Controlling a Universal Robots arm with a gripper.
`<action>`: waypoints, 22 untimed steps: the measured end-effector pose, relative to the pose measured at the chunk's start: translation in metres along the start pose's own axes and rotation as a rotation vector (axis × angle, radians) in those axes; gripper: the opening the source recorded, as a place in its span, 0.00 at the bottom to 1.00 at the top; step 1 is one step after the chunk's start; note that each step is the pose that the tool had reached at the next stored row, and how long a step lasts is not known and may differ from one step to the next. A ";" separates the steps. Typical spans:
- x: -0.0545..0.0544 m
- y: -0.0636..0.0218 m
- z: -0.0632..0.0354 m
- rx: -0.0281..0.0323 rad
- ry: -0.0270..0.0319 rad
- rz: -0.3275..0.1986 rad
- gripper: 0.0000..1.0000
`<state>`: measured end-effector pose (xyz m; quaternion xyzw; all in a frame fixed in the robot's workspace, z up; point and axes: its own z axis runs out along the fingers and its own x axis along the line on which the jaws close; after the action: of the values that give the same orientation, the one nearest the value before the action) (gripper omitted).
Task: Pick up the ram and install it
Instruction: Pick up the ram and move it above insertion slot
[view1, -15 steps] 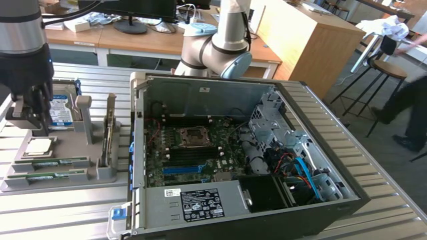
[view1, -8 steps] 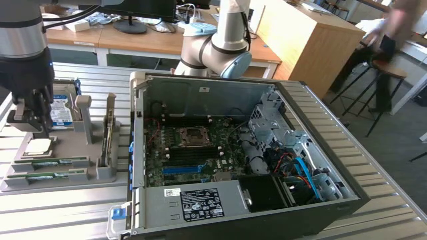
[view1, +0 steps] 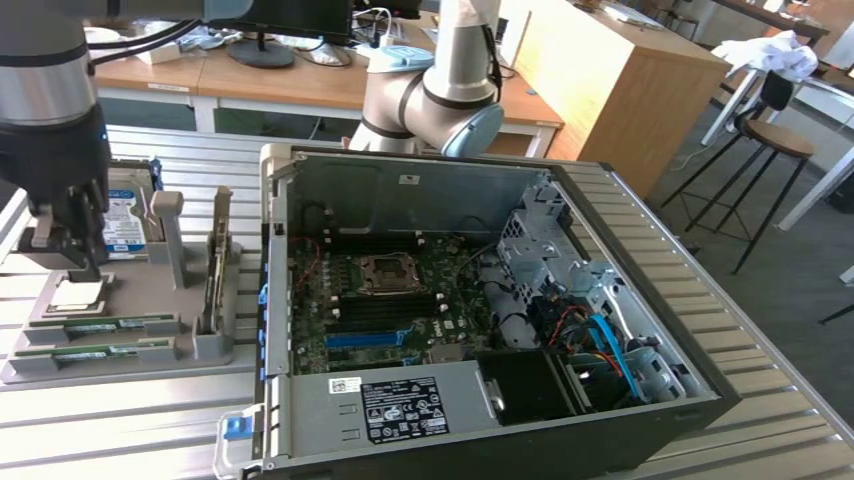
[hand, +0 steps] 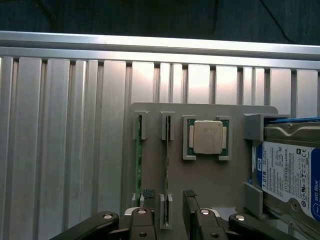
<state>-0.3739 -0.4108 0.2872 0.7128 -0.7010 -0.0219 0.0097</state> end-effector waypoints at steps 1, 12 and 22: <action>0.000 0.0000 0.0010 0.0000 0.0000 0.000 0.36; 0.000 -0.0005 0.0118 0.0001 0.0000 0.000 0.36; 0.000 -0.0010 0.0219 0.0000 0.0000 0.000 0.36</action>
<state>-0.3739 -0.4108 0.2653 0.7127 -0.7010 -0.0219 0.0097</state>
